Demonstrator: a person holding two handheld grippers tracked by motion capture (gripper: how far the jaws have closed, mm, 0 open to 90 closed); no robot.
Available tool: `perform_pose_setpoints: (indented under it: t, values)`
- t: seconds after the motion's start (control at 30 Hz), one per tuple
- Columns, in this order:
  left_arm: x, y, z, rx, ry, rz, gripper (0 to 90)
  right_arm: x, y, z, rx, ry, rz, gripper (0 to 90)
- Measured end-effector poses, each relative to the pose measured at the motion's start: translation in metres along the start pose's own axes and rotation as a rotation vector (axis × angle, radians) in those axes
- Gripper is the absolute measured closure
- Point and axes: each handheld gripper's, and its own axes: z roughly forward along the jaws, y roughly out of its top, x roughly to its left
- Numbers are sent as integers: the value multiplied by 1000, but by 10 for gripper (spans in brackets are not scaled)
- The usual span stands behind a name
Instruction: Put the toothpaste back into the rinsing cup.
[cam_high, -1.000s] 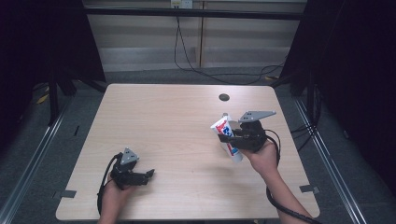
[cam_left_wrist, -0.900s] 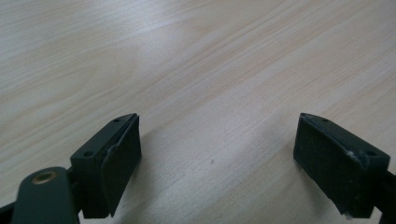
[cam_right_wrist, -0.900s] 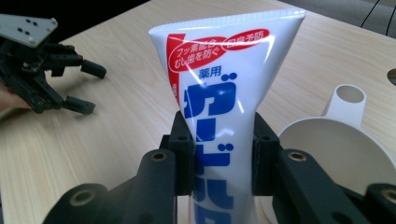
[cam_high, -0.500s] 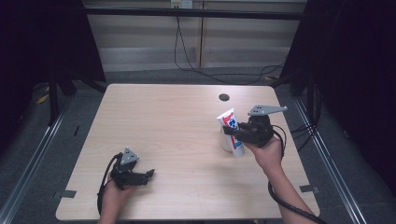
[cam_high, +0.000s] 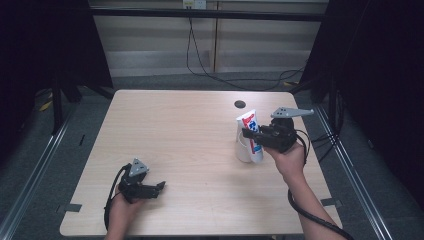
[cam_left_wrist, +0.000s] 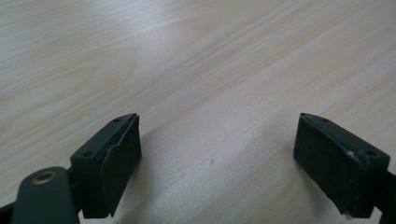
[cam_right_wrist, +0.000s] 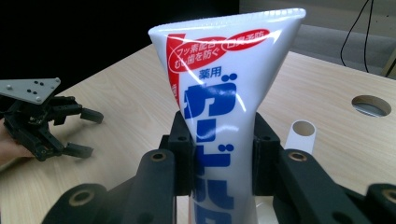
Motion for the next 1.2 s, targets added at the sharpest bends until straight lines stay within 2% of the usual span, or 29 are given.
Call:
perform_pose_setpoints:
  t: [0.33, 0.7, 1.2]
  values:
    - [0, 0, 0, 0, 2, -1, 149, -5, 10, -3, -35, -5, 8, 684]
    - [0, 0, 0, -4, 1, -5, 149, -10, 20, -1, -108, -28, 14, 683]
    - [0, 0, 0, -2, -1, -3, 149, -20, 27, 8, -135, -53, 17, 681]
